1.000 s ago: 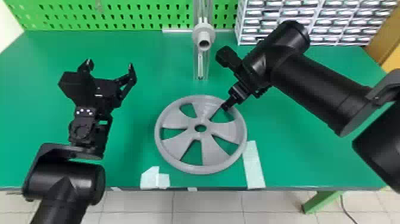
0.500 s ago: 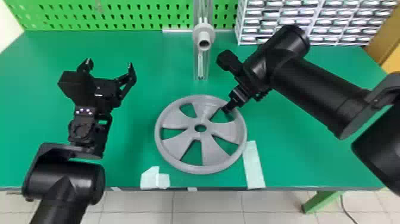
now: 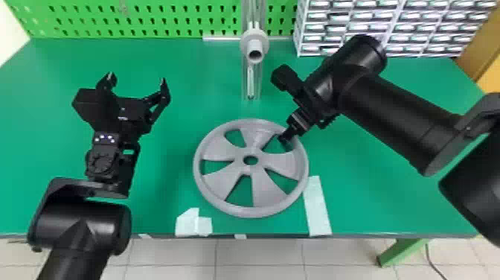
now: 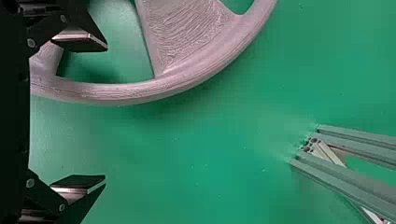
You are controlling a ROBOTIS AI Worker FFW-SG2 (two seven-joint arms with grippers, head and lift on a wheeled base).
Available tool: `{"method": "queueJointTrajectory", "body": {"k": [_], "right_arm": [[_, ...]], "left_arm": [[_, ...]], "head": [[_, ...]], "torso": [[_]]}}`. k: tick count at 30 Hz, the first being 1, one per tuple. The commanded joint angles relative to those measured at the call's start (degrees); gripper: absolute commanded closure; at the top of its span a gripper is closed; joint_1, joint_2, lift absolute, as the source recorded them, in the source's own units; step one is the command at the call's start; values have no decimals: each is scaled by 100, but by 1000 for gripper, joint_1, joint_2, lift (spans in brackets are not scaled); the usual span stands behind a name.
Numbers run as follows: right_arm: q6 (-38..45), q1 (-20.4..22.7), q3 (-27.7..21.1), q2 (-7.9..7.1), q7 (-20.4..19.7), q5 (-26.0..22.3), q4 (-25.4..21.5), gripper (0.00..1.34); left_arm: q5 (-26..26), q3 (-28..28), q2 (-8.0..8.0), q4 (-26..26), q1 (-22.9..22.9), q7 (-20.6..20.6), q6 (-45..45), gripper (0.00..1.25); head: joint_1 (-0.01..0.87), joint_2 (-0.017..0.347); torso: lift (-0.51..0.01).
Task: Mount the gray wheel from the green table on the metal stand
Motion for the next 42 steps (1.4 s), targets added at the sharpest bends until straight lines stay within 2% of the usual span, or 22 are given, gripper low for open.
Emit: {"method": "queueJointTrajectory", "body": {"k": [1,12,21,25,31,42], "right_arm": [[-10,1,14,2,-9,-24,0,282],[-10,-8,41,2,-27,-33,0,295],[-10,-8,49,2,-35,-33,0,409],[-10,-8,58,-7,-35,-33,0,545],[-10,-26,58,-7,-35,-33,0,561],[-10,-43,58,-7,-35,-24,0,697]], "left_arm": [[0,0,0,0,-4,-1,0,182],[0,0,0,0,-12,-1,0,183],[0,0,0,0,-12,-1,0,183],[0,0,0,0,-4,-1,0,183],[0,0,0,0,-4,-1,0,185],[9,0,0,0,-4,8,0,183]], "head": [[867,52],[867,52],[867,52],[867,52],[867,52],[867,52]], "torso": [[-100],[-100],[-100],[-100],[-100],[-100]]}}
